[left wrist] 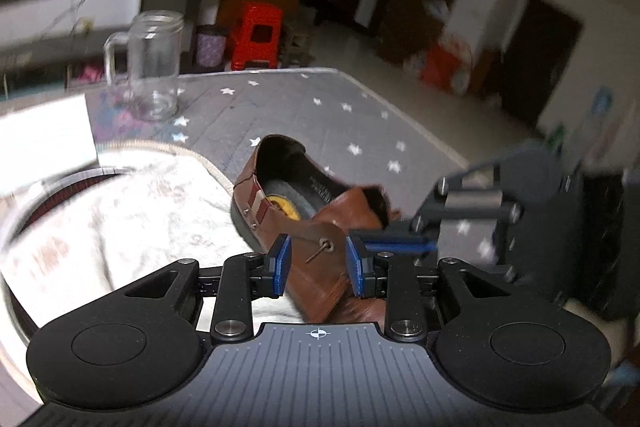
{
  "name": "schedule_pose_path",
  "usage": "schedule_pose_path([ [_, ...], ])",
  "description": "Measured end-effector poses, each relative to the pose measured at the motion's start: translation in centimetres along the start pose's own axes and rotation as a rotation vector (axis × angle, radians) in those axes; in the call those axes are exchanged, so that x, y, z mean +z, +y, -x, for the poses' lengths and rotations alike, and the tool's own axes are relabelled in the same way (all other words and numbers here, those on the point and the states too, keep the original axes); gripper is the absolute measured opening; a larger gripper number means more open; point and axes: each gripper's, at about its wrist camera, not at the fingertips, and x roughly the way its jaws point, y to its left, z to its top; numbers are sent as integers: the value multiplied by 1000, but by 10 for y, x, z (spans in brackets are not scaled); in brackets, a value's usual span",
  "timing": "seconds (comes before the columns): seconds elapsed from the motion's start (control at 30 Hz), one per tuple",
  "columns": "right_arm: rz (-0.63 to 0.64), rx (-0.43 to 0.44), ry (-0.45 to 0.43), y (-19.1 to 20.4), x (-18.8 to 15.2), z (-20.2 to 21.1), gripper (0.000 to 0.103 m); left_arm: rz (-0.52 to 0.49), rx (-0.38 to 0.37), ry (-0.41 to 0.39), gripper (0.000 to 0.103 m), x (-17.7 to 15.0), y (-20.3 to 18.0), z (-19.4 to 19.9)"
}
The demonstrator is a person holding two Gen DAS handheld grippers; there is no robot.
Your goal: Lace up shoes with both hands
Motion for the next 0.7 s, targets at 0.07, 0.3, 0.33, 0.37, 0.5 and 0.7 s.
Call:
schedule_pose_path([
  [0.07,4,-3,1,-1,1,0,1,-71,21,22,30,1,-6,-6],
  [0.3,15,-7,8,0,3,-3,1,-304,71,92,20,0,-23,-27],
  [0.33,16,-6,8,0,3,-3,1,-319,73,96,17,-1,-23,-29],
  [0.37,18,-6,7,0,3,-3,1,-337,80,95,11,-1,-24,-31],
  [0.5,18,-8,6,1,4,-3,1,-379,103,86,7,-4,-27,-33],
  [0.7,-12,-43,12,4,6,7,1,-354,239,32,4,-11,-36,-28],
])
